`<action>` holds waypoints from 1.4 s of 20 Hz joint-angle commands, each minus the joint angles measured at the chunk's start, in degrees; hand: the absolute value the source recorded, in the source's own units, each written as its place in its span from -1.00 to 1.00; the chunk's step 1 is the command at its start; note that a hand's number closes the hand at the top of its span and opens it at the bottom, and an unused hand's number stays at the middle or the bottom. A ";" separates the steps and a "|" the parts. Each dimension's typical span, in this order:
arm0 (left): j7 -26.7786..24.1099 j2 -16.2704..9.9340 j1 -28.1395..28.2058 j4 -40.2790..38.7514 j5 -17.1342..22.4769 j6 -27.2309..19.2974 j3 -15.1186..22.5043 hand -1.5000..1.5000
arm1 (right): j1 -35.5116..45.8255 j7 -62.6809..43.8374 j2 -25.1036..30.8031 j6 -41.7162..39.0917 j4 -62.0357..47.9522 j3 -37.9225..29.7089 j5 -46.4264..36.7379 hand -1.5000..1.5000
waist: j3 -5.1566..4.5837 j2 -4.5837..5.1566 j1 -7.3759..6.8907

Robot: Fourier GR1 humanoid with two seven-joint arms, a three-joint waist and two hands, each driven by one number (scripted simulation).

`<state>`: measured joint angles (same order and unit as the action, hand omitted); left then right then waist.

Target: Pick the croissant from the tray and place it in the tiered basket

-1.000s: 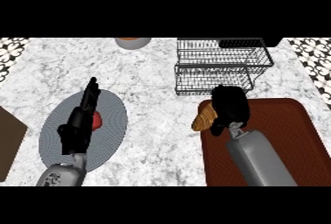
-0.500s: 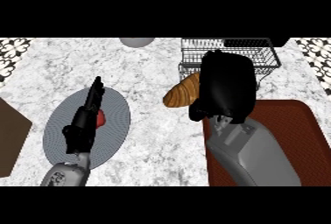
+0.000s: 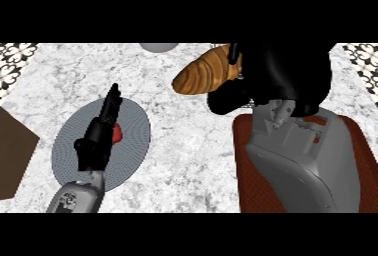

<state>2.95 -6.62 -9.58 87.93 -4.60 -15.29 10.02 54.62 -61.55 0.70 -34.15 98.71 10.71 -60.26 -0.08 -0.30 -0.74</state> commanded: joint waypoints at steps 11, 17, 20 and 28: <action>-0.57 -0.86 -3.34 -2.59 1.77 2.45 -4.23 0.00 | 10.62 1.67 3.36 4.49 -19.90 -9.27 -5.99 1.00 | 0.03 0.44 0.55; -0.98 1.15 0.53 -0.06 -1.00 1.25 -1.18 0.00 | 11.14 9.00 7.94 6.91 -28.10 -10.96 -8.09 1.00 | 0.05 0.40 0.22; -0.86 1.06 -1.36 -1.95 -0.76 1.63 -2.25 0.00 | 9.36 12.20 8.15 14.09 -34.88 -11.76 -9.43 1.00 | 0.04 0.65 -0.03; 3.39 1.64 -0.72 2.62 -1.54 1.35 -0.91 0.00 | 3.15 13.13 5.45 24.63 -30.00 -23.29 -1.02 -1.00 | 0.12 0.41 0.24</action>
<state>3.86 -5.82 -9.89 89.06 -5.54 -13.64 8.12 59.78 -51.01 5.95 -15.22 69.52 -8.98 -64.08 0.01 0.15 -0.46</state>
